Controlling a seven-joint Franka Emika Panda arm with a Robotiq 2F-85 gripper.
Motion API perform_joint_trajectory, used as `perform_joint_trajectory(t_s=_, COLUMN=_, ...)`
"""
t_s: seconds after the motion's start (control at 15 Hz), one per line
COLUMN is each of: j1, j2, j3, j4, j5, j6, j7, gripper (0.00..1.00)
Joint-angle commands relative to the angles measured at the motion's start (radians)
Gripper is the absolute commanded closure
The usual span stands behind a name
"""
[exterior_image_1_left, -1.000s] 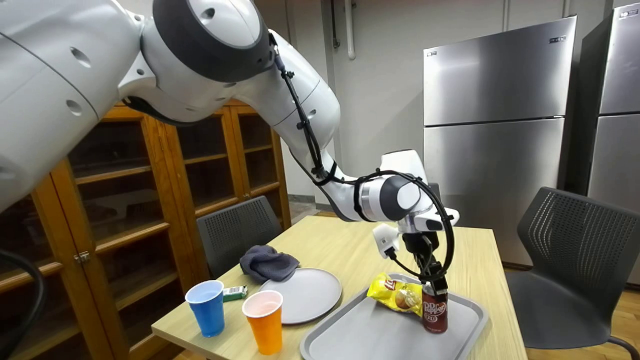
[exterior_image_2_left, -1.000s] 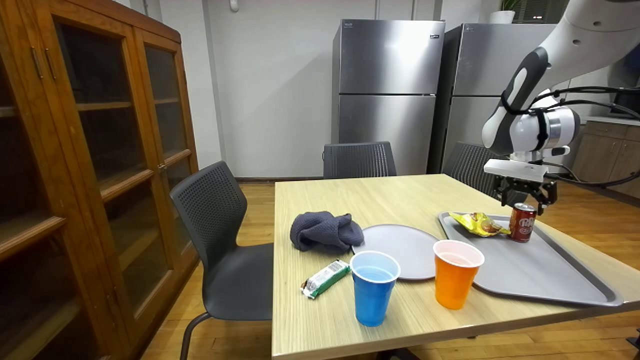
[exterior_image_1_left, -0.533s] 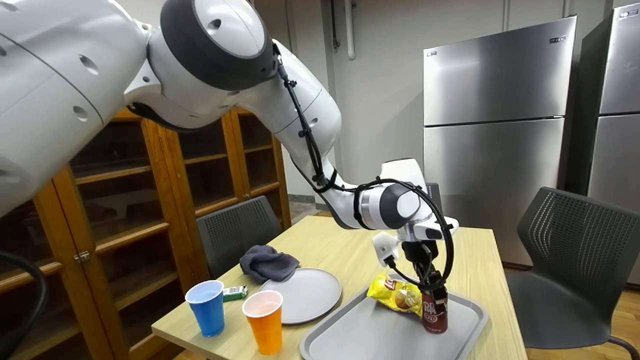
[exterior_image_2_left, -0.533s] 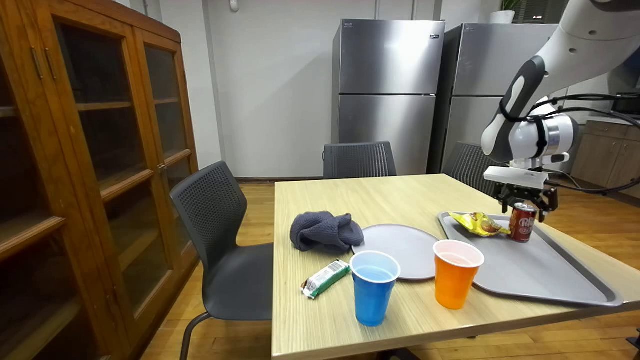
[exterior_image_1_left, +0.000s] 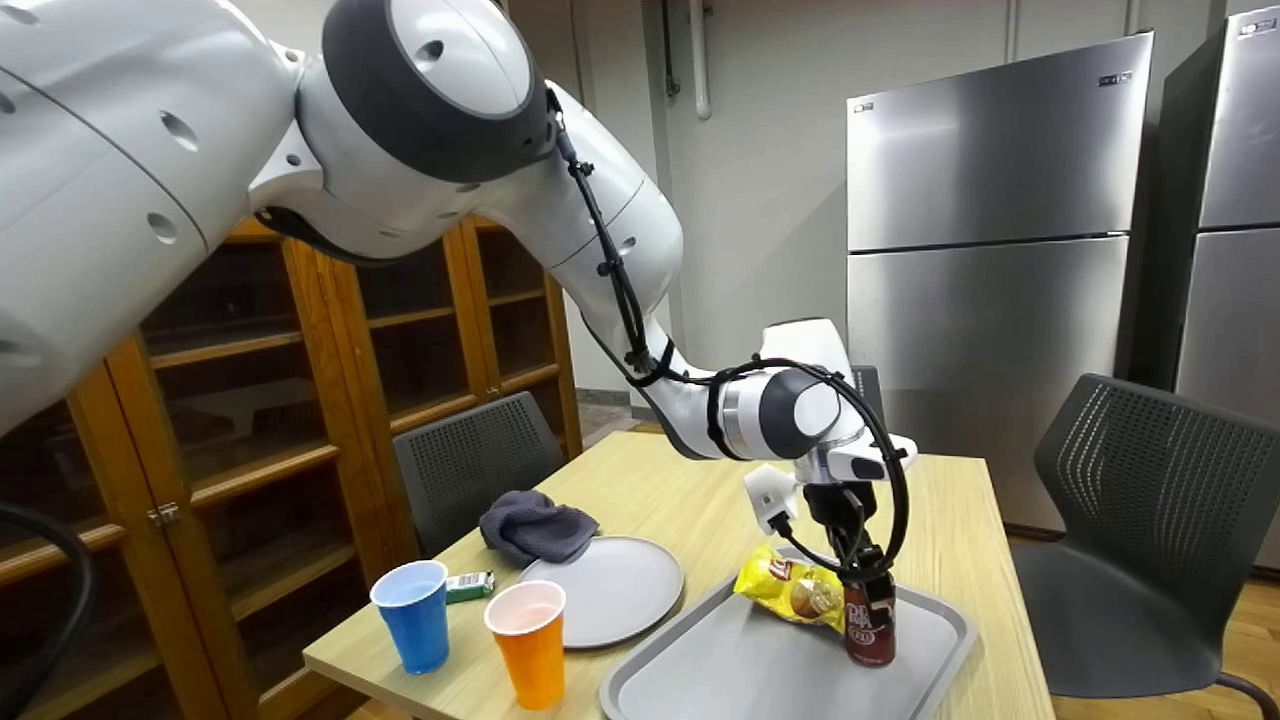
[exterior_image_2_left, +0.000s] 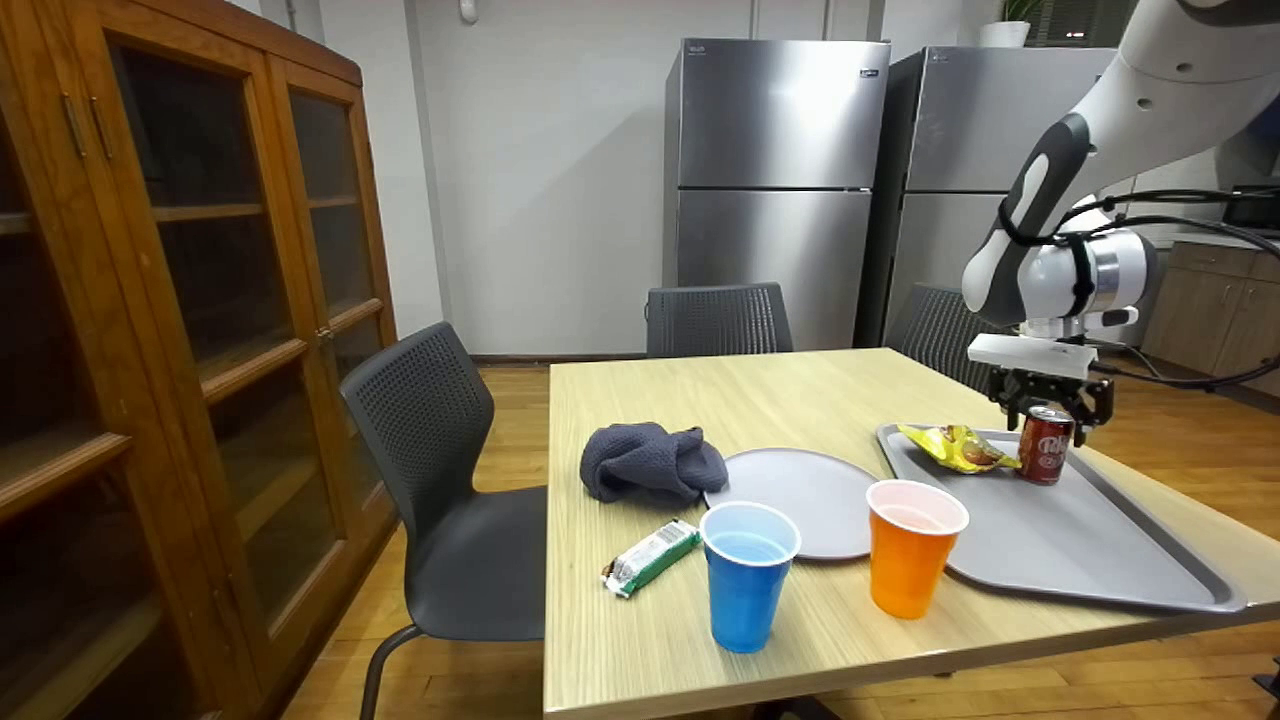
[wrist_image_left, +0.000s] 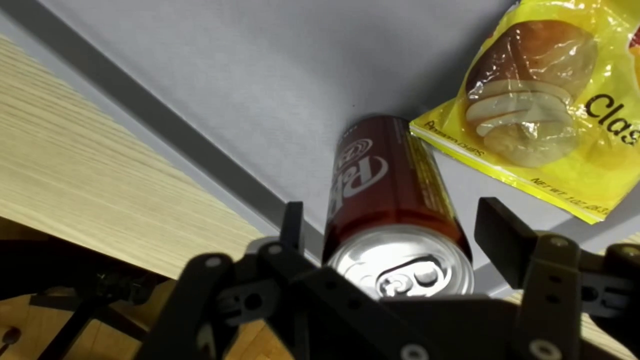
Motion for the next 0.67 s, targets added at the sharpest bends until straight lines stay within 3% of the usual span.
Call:
perform_joint_trajectory(t_s=0.0, j1=-0.007, j2=0.002, j3=0.002, j4=0.020, j5=0.000, j6=-0.014, j7=-0.026, gripper=0.42)
perform_joint_trajectory(t_s=0.13, j1=-0.007, j2=0.002, j3=0.002, j4=0.020, j5=-0.001, j6=-0.013, j7=-0.028, gripper=0.58)
perform_joint_trajectory(t_s=0.2, j1=-0.008, j2=0.001, j3=0.003, j4=0.020, j5=0.000, j6=-0.015, j7=-0.030, gripper=0.61)
perform_joint_trajectory(t_s=0.6, j1=-0.023, j2=-0.036, j3=0.016, j4=-0.004, j5=0.004, j6=-0.035, j7=-0.081, gripper=0.61)
